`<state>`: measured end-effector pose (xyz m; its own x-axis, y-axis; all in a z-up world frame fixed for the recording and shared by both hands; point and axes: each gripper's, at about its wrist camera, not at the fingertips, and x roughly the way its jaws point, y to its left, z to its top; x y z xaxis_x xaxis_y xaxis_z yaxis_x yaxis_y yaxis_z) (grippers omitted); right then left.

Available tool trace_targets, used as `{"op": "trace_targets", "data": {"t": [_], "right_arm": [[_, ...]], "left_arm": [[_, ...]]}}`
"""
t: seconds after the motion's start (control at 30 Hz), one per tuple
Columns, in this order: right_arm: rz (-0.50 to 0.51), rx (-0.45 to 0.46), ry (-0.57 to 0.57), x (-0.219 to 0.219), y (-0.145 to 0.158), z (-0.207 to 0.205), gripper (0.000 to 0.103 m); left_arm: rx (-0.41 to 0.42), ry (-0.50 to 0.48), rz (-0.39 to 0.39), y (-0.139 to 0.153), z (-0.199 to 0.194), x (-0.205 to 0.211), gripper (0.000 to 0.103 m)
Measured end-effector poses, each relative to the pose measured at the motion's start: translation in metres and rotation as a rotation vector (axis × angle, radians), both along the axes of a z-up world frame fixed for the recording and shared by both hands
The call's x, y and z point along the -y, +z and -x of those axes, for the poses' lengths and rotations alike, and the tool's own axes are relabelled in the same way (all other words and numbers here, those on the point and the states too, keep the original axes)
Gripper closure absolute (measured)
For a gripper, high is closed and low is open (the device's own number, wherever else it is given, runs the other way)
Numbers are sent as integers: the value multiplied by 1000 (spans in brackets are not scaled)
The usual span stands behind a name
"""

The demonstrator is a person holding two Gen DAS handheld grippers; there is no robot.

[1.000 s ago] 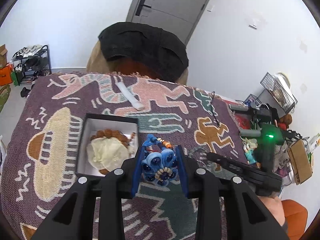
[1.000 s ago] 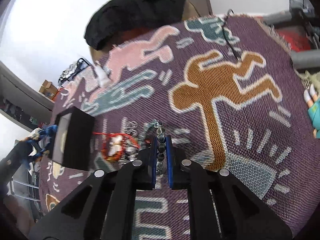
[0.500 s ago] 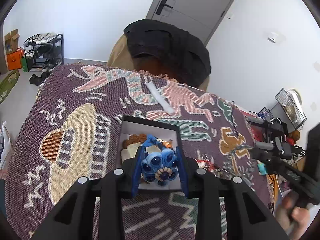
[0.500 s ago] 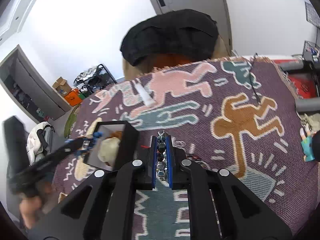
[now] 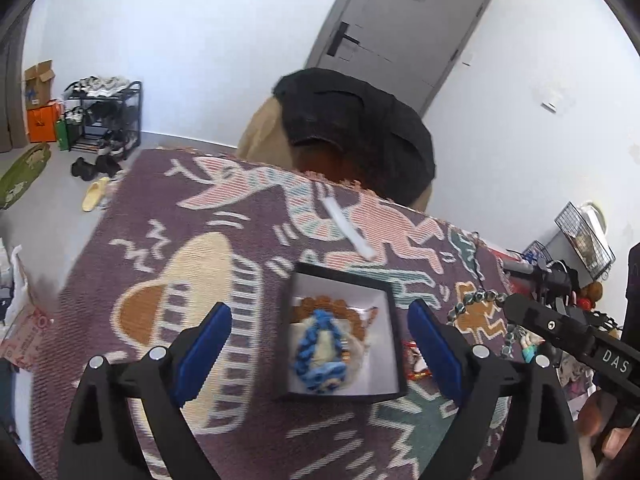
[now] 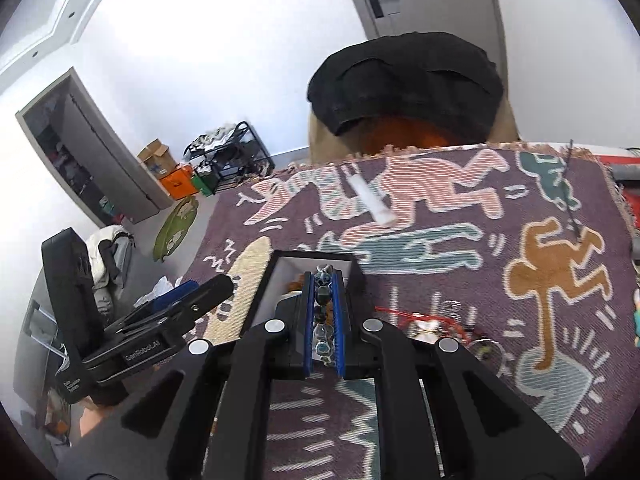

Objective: Organize jewelry

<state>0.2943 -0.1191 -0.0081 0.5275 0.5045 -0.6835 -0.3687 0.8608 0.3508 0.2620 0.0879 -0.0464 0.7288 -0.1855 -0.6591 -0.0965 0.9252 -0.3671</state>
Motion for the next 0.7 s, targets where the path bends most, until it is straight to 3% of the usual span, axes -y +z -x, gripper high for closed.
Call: {"op": "trace_targets", "data": {"t": [0.17, 0.37, 0.4, 0.43, 0.47, 0.5, 0.53, 0.6, 0.7], "right_arm": [[13, -8, 34, -28, -5, -1, 93], [35, -26, 84, -59, -14, -5, 93], [63, -36, 81, -64, -17, -6, 87], [89, -48, 76, -67, -20, -8, 64], [95, -54, 70, -67, -22, -8, 48], [86, -48, 55, -64, -23, -7, 22], [75, -16, 28, -58, -21, -3, 12], [76, 22, 11, -49, -18, 1, 11], [65, -3, -1, -35, -19, 2, 11]], "left_arm": [[3, 70, -1, 4, 12, -33, 16], [34, 105, -13, 15, 31, -57, 8], [35, 108, -15, 16, 33, -59, 8], [35, 112, -17, 17, 35, -62, 8], [32, 118, -20, 18, 38, -65, 8], [28, 122, -20, 18, 39, -67, 8], [25, 125, -20, 18, 40, -68, 8], [24, 139, -24, 19, 42, -71, 8], [21, 153, -30, 21, 43, -72, 8]]}}
